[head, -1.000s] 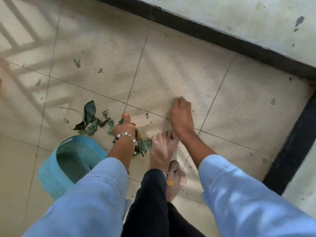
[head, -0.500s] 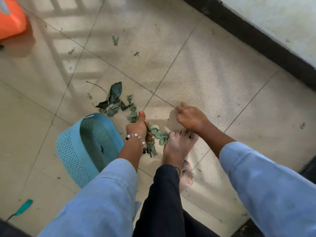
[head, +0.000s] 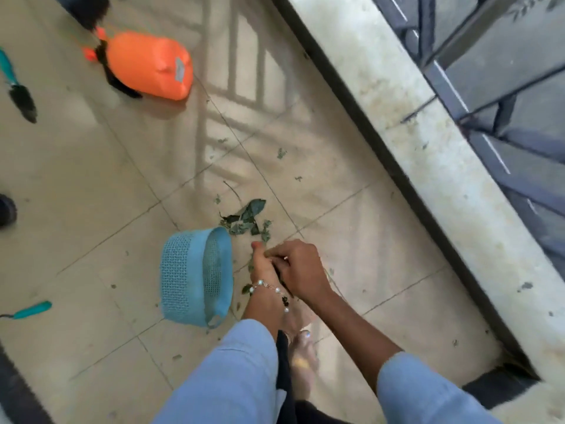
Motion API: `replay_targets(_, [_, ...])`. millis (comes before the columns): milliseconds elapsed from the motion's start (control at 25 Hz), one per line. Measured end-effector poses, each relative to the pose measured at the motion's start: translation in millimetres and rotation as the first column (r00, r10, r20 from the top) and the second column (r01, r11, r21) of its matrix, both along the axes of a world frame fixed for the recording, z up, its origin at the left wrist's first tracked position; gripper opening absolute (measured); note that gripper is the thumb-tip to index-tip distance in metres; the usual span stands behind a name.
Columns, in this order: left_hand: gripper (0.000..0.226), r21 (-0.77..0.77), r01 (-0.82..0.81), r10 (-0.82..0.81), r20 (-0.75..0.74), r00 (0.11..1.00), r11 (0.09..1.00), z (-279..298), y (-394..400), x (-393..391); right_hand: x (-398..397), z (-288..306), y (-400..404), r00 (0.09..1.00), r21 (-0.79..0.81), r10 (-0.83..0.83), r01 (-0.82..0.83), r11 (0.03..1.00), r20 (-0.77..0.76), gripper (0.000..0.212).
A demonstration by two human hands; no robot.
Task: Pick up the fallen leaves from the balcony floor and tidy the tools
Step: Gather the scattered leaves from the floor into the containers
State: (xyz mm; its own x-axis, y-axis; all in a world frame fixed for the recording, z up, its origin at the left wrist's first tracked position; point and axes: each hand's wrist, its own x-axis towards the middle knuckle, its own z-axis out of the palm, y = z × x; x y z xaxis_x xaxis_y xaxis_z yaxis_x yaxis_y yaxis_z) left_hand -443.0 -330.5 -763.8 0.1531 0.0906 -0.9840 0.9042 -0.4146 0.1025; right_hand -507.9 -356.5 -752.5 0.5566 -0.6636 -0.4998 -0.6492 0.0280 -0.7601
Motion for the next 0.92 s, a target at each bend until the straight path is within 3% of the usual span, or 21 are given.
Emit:
replay_targets(80, [0.06,-0.021,-0.081,0.081,-0.027,0.996,0.996,17.2,-6.9,18.8,16.4,15.3,-22.5,0.906,-0.068,0.412,-0.419,0.905,-0.098,0.024])
replay_targets(200, [0.054,-0.048,-0.241,0.241,0.008,0.97,0.969,23.7,-14.1,55.0,41.7,20.6,-46.4,0.75,-0.023,0.651,-0.658,0.753,-0.117,0.026])
replay_targets(240, [0.052,-0.008,-0.265,0.265,0.045,0.963,0.964,14.0,-10.8,63.7,48.4,21.5,-55.0,0.783,0.079,0.62,-0.616,0.784,-0.053,0.031])
replay_targets(320, [0.051,0.082,-0.275,0.263,0.135,0.955,0.958,-7.0,0.8,74.2,59.6,13.9,-70.1,0.944,0.447,0.313,-0.326,0.833,0.103,0.042])
replay_targets(360, [0.049,0.102,-0.273,0.251,0.189,0.949,0.957,-14.9,5.7,77.3,65.1,4.0,-77.0,0.981,0.525,0.184,-0.192,0.829,0.068,0.042])
replay_targets(400, [0.049,0.128,-0.266,0.234,0.221,0.947,0.955,-23.2,12.6,80.0,74.6,-14.5,-83.0,0.973,0.457,0.232,-0.199,0.867,-0.017,0.039])
replay_targets(440, [0.049,0.159,-0.249,0.208,0.235,0.949,0.955,-31.4,22.5,80.8,81.9,-38.8,-85.8,0.916,0.295,0.379,-0.33,0.897,-0.129,0.032])
replay_targets(480, [0.049,0.196,-0.218,0.171,0.231,0.958,0.956,-38.6,31.5,80.4,89.9,-58.2,-85.9,0.815,0.157,0.525,-0.501,0.851,-0.245,0.027])
replay_targets(560, [0.049,0.266,-0.17,0.12,0.194,0.974,0.949,-61.8,58.2,71.2,108.7,-93.4,-80.6,0.625,0.068,0.685,-0.718,0.692,-0.373,0.041])
replay_targets(720, [0.044,0.33,-0.168,0.132,0.127,0.983,0.929,-115.4,98.8,41.8,156.3,-146.6,-62.2,0.407,-0.029,0.805,-0.898,0.438,-0.431,0.075])
replay_targets(840, [0.045,0.32,-0.278,0.245,0.139,0.959,0.906,-146.4,108.2,27.4,176.8,-191.6,-41.7,0.191,-0.047,0.821,-0.979,0.197,-0.537,0.074])
replay_targets(880, [0.045,0.302,-0.326,0.297,0.14,0.945,0.896,-156.7,111.0,23.1,174.3,-204.0,-36.5,0.181,-0.114,0.802,-0.983,0.141,-0.57,0.068])
replay_targets(920, [0.045,0.288,-0.373,0.347,0.14,0.927,0.882,-163.9,112.5,20.0,170.7,-213.8,-31.7,0.229,-0.256,0.799,-0.962,0.098,-0.555,0.061])
